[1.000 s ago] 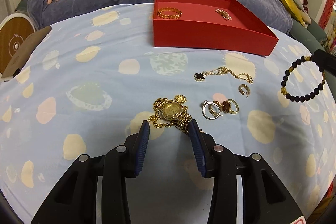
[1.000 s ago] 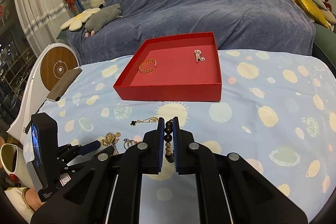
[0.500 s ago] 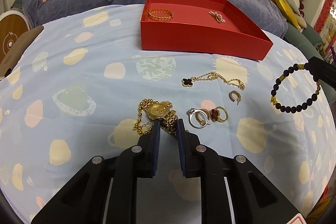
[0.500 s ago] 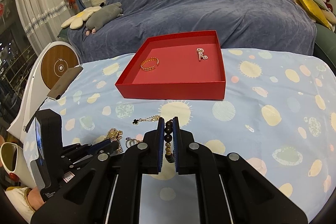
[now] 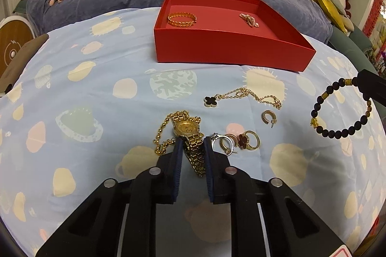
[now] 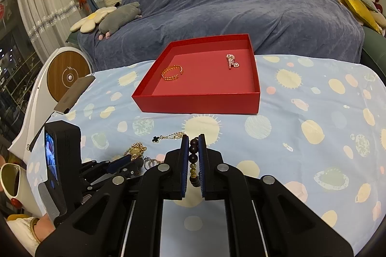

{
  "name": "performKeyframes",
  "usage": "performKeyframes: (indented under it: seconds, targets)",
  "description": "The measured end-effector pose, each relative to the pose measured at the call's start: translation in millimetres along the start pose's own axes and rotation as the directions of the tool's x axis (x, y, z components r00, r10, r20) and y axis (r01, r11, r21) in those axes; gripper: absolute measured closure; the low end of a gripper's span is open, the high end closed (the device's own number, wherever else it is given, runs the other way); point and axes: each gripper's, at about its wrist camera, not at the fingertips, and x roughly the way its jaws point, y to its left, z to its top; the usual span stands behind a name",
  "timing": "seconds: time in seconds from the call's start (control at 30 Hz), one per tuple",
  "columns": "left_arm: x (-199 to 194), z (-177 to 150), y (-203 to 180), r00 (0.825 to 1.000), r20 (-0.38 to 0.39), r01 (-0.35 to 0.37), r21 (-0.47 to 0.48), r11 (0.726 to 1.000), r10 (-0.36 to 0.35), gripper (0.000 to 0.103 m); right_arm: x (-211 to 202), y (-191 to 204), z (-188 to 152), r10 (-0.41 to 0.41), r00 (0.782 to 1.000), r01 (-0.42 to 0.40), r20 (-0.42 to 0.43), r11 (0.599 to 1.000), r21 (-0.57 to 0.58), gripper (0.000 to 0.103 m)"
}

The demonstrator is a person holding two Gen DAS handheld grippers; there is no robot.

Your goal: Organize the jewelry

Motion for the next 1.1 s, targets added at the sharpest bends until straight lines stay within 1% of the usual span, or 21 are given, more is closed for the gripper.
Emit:
performKeyframes:
  seconds: [0.03,0.37,0.57,0.77,0.87,1.0,1.1]
  targets:
    - [-2,0,1,1.0,0.003,0.006,0.0,1.0,-0.006,0.093,0,0,0,0.0,1.0,0.0,0.0,1.0,0.002,0.096]
    - [-40,-4,6,0.995,0.045,0.085,0.016,0.996,-0.085,0.093,-4,0,0,0.002,1.0,-0.002,0.008,1.0,-0.003,0.096]
    - [-68,4,9,0.985,0.089,0.151,0.002,0.989,-0.15,0.094,-8,1,3,0.005,1.0,-0.005,0.019,1.0,-0.003,0.096]
    - [-96,21,16,0.973,0.149,0.183,-0.018,0.983,-0.179,0.094,-15,0,12,0.013,0.999,-0.014,0.045,1.0,0.013,0.096]
    - [-104,34,19,0.971,0.173,0.173,-0.024,0.985,-0.166,0.094,-17,-1,20,0.019,0.998,-0.021,0.06,0.999,0.025,0.096]
    - [-112,55,15,0.97,0.2,0.144,0.001,0.99,-0.141,0.094,-15,-2,36,0.038,0.997,-0.042,0.073,0.998,0.051,0.096]
    - [-112,77,15,0.965,0.217,0.153,-0.005,0.988,-0.148,0.094,-9,2,54,0.035,0.996,-0.039,0.082,0.998,0.04,0.096]
